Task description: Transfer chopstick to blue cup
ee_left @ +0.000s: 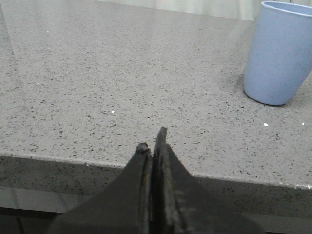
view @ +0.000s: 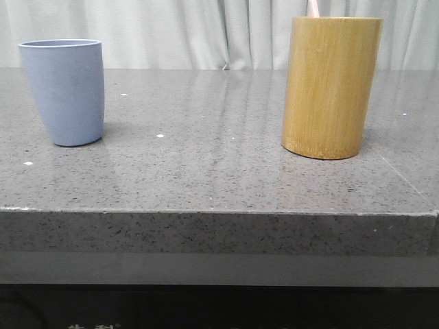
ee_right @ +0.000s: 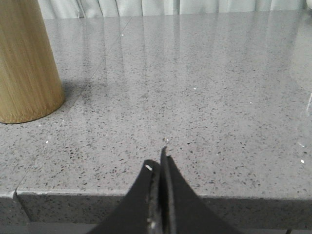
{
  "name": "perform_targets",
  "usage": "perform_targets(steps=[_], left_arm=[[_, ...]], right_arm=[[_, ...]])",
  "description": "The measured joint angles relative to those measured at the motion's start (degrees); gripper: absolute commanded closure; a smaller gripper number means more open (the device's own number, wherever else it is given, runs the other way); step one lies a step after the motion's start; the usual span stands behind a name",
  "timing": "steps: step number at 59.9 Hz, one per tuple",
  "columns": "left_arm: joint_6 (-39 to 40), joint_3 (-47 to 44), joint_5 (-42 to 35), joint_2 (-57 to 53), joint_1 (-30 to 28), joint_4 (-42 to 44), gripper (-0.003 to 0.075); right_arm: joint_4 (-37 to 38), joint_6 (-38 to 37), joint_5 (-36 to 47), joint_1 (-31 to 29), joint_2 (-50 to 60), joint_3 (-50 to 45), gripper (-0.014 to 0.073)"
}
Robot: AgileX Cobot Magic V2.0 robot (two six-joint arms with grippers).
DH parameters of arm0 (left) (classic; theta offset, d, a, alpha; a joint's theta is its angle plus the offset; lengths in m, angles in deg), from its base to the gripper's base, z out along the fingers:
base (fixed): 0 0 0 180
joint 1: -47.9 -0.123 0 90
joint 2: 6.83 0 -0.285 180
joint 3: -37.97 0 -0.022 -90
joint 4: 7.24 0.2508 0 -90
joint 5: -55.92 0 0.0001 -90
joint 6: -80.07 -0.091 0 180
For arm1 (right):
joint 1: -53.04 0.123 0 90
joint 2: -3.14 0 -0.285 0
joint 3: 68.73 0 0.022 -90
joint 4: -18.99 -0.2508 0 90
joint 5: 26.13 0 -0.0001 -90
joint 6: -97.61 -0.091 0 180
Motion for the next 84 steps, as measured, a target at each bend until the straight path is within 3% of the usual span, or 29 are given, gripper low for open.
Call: perform_targets(steps=[71,84], left_arm=[[0.0,0.0,-5.2,0.0,0.0,1.2,0.0739],[0.0,0.0,-7.8,0.0,0.0,0.9,0.0739]], right_arm=[[0.0,0.0,0.1,0.0,0.0,0.0,0.0662],[0.0,0.0,5.0,0.0,0.0,0.0,0.0662]])
